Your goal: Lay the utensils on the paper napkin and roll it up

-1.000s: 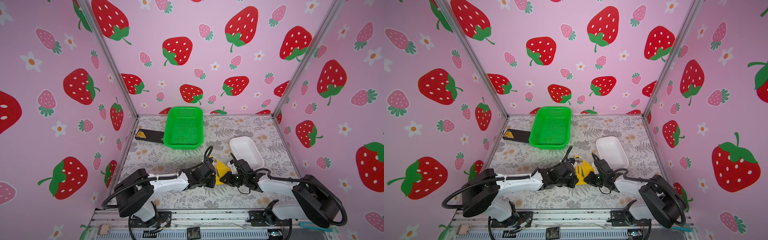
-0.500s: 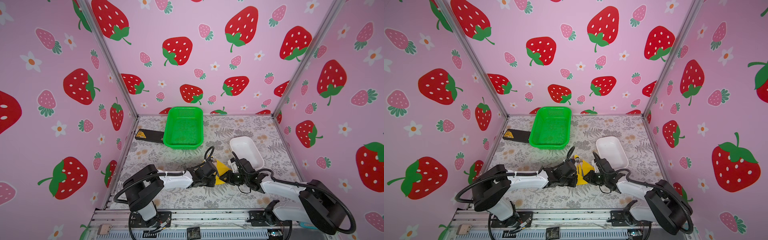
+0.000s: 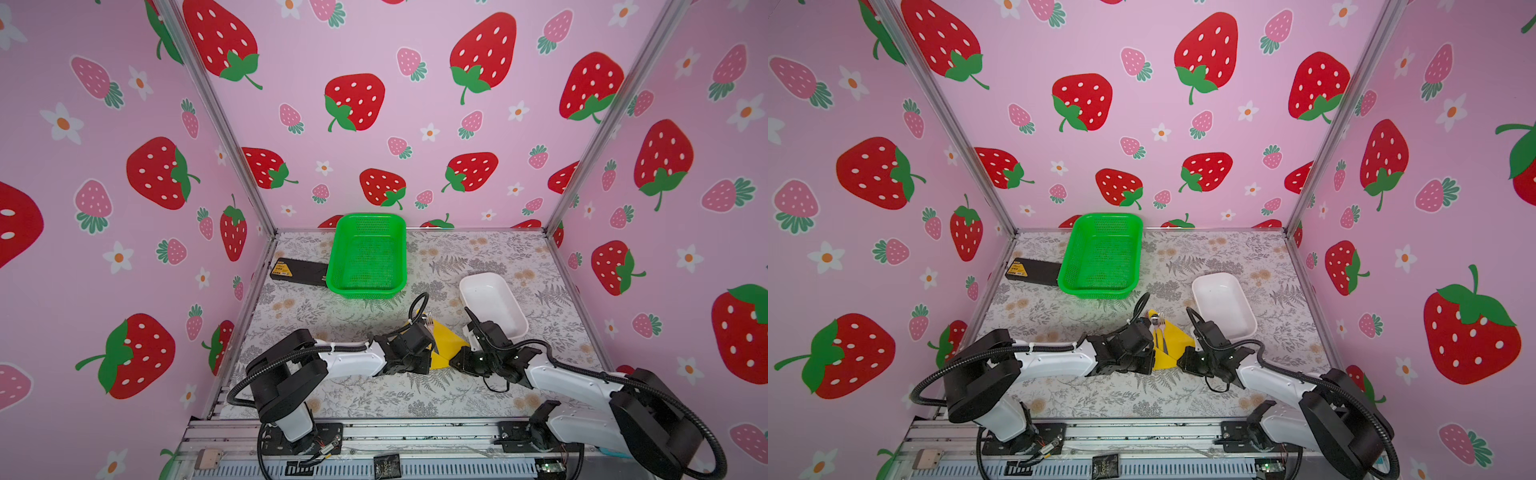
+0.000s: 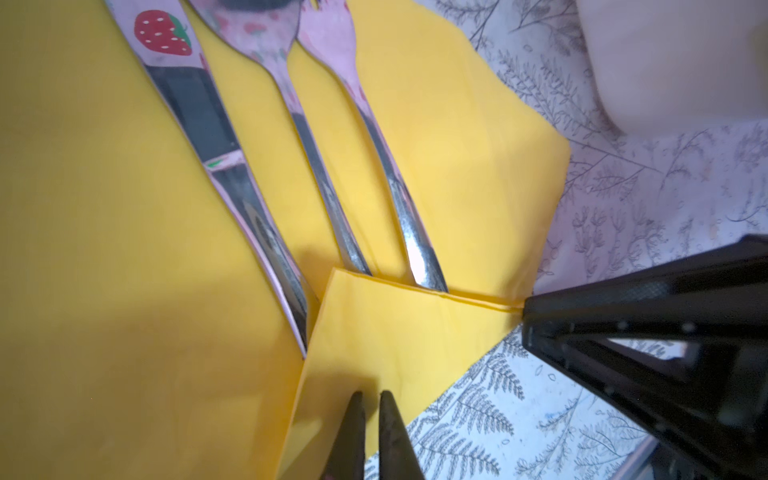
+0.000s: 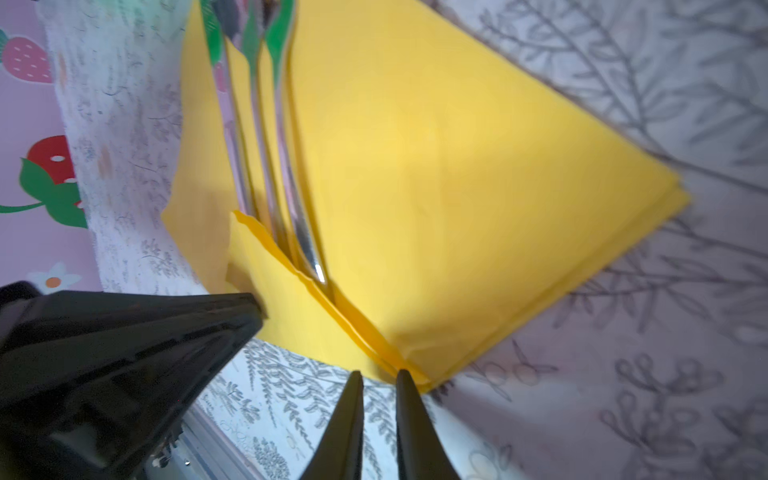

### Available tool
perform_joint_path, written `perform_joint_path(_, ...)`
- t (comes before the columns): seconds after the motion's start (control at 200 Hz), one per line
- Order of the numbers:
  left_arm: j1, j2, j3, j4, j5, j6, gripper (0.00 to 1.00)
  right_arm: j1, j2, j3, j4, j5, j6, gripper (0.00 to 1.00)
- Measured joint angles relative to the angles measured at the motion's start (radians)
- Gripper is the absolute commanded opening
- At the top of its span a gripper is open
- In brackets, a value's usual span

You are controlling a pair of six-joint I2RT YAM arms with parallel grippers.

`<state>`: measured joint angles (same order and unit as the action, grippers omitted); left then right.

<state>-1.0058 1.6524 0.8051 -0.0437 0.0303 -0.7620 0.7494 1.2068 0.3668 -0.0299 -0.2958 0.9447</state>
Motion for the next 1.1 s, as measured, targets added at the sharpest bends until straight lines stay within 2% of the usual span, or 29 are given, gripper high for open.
perform_joint_path(0.255,0.000,0.000,0.000,-0.001,-0.001,0.002,0.12,0.000,0.000,0.014,-0.030,0.027,-0.013,0.19)
perform_joint_path(0.455,0.000,0.000,0.000,-0.001,-0.001,0.002,0.12,-0.017,-0.055,0.069,-0.085,0.080,-0.053,0.20)
perform_joint_path(0.865,0.000,0.000,0.000,-0.001,0.004,0.003,0.12,-0.279,0.015,0.208,-0.197,0.204,-0.213,0.23)
perform_joint_path(1.005,0.000,0.000,0.000,0.000,0.007,0.005,0.12,-0.365,-0.021,0.216,-0.267,0.284,-0.257,0.28)
perform_joint_path(1.1,0.000,0.000,0.000,0.002,0.008,0.004,0.12,-0.381,-0.095,0.215,-0.290,0.262,-0.291,0.32)
